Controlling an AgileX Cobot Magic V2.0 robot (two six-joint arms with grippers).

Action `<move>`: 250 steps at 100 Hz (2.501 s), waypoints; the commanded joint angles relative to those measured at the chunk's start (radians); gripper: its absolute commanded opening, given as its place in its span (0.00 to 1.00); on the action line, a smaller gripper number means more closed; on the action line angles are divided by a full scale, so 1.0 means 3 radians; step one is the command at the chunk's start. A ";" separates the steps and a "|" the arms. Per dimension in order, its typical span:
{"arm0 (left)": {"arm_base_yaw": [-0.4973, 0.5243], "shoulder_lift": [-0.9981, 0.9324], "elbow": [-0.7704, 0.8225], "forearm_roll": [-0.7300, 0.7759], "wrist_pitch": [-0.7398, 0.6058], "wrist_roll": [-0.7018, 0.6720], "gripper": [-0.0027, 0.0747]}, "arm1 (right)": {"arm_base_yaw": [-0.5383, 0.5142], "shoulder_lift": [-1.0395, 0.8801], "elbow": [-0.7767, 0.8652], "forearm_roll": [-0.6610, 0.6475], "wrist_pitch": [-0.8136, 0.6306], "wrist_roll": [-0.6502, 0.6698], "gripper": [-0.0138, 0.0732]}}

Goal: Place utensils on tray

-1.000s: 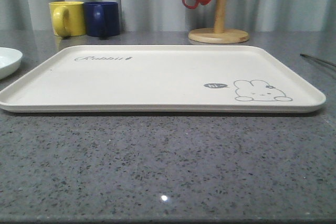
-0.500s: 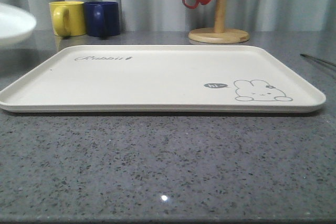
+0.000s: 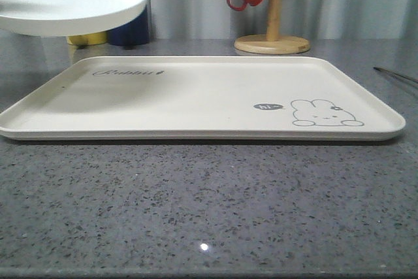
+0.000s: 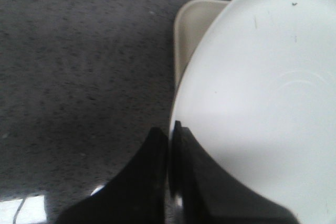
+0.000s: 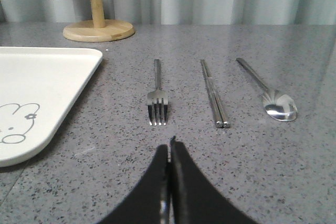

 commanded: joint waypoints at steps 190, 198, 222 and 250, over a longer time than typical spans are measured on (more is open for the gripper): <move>-0.0389 -0.1585 0.1080 0.0985 -0.1295 -0.0036 0.01 | -0.0008 -0.0064 0.0000 -0.0003 -0.0264 -0.0024 0.08; -0.0389 -0.1888 0.1292 0.0985 -0.1347 -0.0036 0.01 | -0.0008 -0.0064 0.0000 -0.0003 -0.0277 -0.0024 0.08; -0.0389 -0.2851 0.1987 0.0977 -0.1343 -0.0036 0.01 | -0.0008 -0.0064 0.0000 -0.0003 -0.0284 -0.0024 0.08; -0.0389 -0.3831 0.2606 0.0956 -0.1357 -0.0036 0.01 | -0.0008 -0.0064 0.0000 -0.0003 -0.0370 -0.0024 0.08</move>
